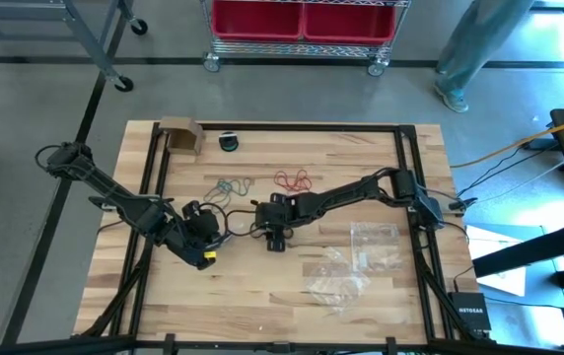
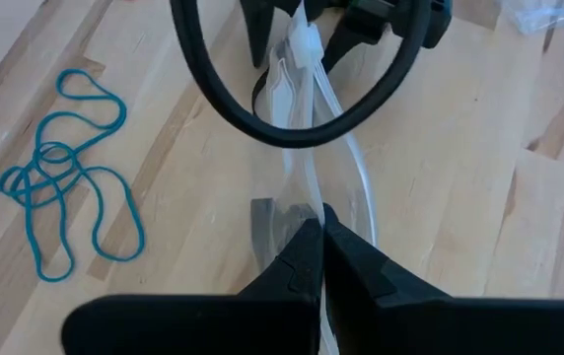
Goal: Sort rubber bands
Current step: Put the black rubber band into the transparent zip bag
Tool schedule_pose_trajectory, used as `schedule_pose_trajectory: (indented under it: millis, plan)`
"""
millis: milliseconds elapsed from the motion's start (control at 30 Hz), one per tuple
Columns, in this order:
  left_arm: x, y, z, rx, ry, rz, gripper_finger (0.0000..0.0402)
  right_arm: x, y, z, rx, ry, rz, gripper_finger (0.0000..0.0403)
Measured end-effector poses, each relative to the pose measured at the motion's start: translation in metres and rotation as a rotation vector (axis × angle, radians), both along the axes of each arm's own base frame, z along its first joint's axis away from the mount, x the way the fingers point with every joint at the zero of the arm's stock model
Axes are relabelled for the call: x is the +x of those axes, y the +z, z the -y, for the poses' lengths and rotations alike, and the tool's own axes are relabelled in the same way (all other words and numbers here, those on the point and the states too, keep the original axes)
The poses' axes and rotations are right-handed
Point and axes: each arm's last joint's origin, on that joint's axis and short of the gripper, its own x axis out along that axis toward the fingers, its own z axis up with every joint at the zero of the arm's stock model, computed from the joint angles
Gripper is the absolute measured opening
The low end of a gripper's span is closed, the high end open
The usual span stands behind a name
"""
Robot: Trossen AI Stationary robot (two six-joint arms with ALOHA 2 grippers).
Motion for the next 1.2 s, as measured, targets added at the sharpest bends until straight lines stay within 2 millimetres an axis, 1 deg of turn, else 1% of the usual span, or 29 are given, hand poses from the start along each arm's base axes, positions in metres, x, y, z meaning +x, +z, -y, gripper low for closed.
schedule_pose_trajectory:
  millis: [133, 300, 333, 367, 467, 633, 833, 1000, 1100, 1200]
  plan:
    - [0.000, 0.000, 0.000, -0.002, 0.000, 0.000, 0.0000, 0.000, 0.000, -0.001, 0.013, 0.002, 0.000, 0.0141]
    - [0.000, 0.000, 0.000, -0.011, 0.012, 0.004, 0.0000, 0.000, -0.001, -0.001, 0.019, -0.015, -0.002, 0.0033]
    - [0.000, 0.000, 0.000, -0.012, 0.013, 0.004, 0.0000, 0.000, -0.001, -0.001, 0.017, -0.014, -0.001, 0.0017]
    - [0.000, 0.000, 0.000, -0.012, 0.013, 0.004, 0.0000, 0.000, 0.000, -0.001, 0.014, -0.013, 0.000, 0.0010]
    - [0.000, 0.000, 0.000, -0.006, 0.018, 0.008, 0.0000, -0.001, 0.001, -0.005, 0.000, -0.007, 0.005, 0.0011]
    - [0.000, 0.000, 0.000, -0.010, 0.026, 0.012, 0.0000, -0.005, 0.013, -0.009, 0.005, 0.028, 0.004, 0.0004]
    - [0.000, 0.000, -0.001, -0.017, 0.045, 0.019, 0.0000, -0.011, 0.045, -0.012, 0.030, 0.049, 0.083, 0.0002]
    - [0.001, -0.001, -0.001, -0.033, 0.120, 0.058, 0.0000, -0.032, 0.070, -0.011, 0.057, 0.017, 0.145, 0.0001]
    - [0.002, -0.008, -0.003, -0.046, 0.176, 0.091, 0.0000, -0.046, 0.081, -0.014, 0.061, -0.012, 0.239, 0.0001]
    - [0.003, -0.011, -0.004, -0.072, 0.224, 0.112, 0.0000, -0.058, 0.091, -0.016, 0.095, -0.031, 0.350, 0.0001]
